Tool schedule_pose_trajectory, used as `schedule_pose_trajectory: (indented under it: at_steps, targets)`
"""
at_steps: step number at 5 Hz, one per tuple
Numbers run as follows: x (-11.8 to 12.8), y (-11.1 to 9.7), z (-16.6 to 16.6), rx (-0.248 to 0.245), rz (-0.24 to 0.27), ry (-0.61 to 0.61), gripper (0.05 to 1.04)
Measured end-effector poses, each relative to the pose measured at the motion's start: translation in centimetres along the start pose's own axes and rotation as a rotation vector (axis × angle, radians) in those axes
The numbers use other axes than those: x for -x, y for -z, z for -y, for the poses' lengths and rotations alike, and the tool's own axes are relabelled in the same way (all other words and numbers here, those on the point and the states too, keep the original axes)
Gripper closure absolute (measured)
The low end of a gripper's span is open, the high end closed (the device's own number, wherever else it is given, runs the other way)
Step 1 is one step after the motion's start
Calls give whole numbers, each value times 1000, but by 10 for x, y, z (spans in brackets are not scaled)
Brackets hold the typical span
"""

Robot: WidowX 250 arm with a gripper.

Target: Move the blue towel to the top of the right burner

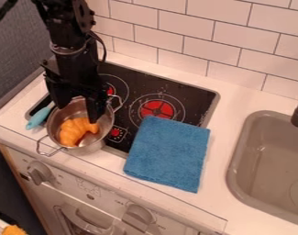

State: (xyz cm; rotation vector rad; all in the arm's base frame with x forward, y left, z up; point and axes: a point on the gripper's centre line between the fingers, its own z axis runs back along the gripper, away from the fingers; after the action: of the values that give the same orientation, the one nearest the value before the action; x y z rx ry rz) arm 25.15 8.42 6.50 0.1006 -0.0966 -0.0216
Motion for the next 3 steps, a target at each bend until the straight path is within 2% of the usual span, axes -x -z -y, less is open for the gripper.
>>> schedule_pose_trajectory:
  at_steps: [1,2,3]
  targets:
    - [3,6,3,13,-25,-2,83]
    - [3,8,37,59,-37,83,83]
    - [-4,4,80,64,-25,161,83]
